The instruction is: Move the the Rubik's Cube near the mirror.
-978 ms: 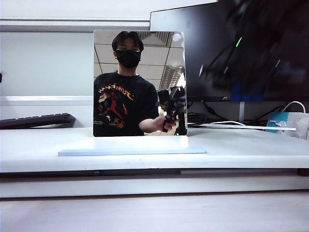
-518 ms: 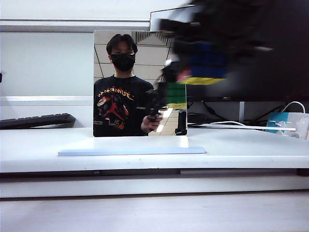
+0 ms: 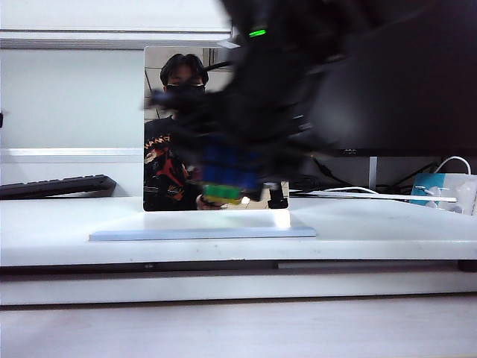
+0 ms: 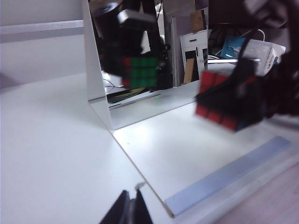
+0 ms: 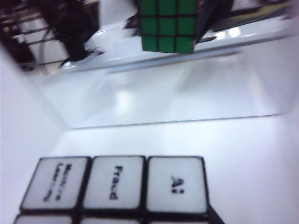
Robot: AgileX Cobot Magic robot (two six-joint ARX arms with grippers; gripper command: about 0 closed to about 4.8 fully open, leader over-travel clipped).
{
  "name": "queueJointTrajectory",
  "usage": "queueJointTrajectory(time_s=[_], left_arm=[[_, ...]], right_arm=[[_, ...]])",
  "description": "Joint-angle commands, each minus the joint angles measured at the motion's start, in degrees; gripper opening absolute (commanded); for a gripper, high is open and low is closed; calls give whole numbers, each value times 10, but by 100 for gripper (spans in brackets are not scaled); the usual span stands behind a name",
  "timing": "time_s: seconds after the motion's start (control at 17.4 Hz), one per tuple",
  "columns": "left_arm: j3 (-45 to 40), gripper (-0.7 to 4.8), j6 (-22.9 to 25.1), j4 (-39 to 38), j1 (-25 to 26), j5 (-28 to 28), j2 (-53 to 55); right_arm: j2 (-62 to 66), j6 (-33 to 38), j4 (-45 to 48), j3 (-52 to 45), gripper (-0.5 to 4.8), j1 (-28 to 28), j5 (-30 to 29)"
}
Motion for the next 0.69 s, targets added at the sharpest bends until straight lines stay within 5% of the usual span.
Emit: queueJointTrajectory(time_s=[0.06,0.52,0.69], left_arm=[[1,22,2,7,1,3,0],[1,22,2,7,1,3,0],[1,22,2,7,1,3,0]], right_arm=[[56,2,-8,74,-9,12,28],[78,17,-104,99,-5,17,94],[83,36,-103,99,153,17,92]])
